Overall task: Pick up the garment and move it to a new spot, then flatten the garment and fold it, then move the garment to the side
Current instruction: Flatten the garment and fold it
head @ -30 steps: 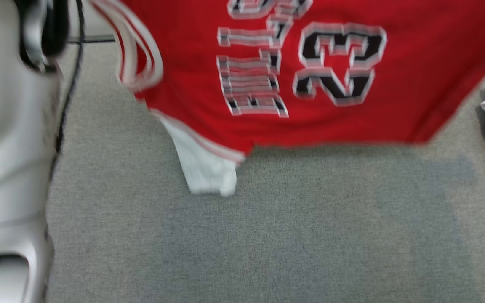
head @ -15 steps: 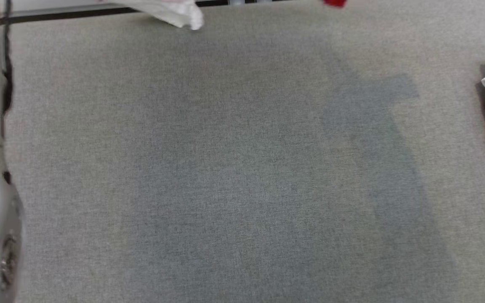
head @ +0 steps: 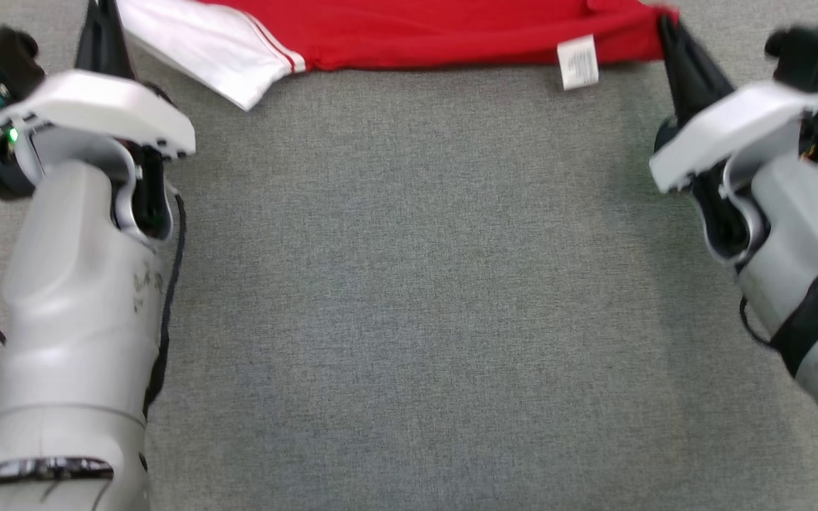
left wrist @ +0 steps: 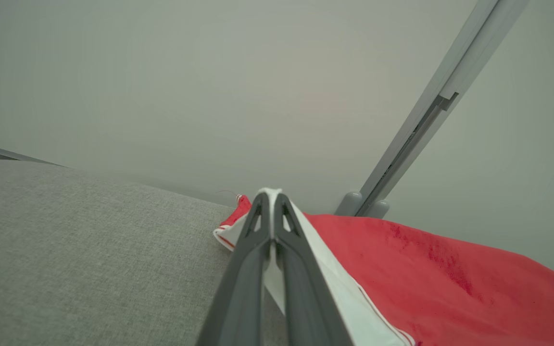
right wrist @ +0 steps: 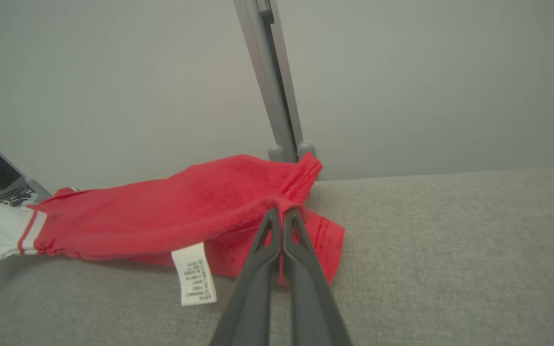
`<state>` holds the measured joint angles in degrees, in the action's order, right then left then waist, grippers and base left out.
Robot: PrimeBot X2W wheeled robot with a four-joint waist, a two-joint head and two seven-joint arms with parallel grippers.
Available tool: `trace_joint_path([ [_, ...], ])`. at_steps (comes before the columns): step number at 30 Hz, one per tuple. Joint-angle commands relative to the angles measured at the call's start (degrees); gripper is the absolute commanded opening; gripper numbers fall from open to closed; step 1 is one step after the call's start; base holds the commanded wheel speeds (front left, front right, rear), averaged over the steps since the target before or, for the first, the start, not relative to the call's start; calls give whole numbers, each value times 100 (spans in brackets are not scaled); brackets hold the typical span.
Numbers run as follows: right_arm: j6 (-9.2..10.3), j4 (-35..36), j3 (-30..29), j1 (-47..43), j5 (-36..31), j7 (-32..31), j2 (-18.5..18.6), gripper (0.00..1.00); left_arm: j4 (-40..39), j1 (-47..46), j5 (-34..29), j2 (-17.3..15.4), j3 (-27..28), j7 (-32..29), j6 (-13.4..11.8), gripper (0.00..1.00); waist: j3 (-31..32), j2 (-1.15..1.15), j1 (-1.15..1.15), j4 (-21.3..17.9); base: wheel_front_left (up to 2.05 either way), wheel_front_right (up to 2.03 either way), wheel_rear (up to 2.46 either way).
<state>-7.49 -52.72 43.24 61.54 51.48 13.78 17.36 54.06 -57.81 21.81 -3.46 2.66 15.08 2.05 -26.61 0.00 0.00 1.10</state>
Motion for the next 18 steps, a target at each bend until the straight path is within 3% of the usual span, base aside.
trace_joint_path([
  [1, 0, 4, 16, -124, 116, 72, 40, 0, -68, 115, -21, -9, 39, 7, 23, 0, 17, 0, 0, -5, 0, 0, 0],
  [5, 0, 134, 92, -717, 536, 141, 53, 0, -374, 771, -89, 9, 300, 7, 108, 0, 264, 0, 0, -50, 0, 0, 0],
  [9, 1, 631, -304, -1439, 625, 146, 182, 0, -858, 1638, -144, 25, 572, 7, 248, 0, 611, 0, 0, -101, 0, 0, 0],
  [14, 1, 1329, -854, -2588, 341, 148, 269, 0, -1466, 2832, -181, 34, 623, 8, 368, 0, 1082, 0, 0, -112, 0, 0, 0],
  [18, 1, 2015, -1408, -3850, 5, 149, 290, 0, -1993, 4055, 25, 39, 348, 8, 406, 0, 1513, 0, 0, -92, 0, 0, 0],
])
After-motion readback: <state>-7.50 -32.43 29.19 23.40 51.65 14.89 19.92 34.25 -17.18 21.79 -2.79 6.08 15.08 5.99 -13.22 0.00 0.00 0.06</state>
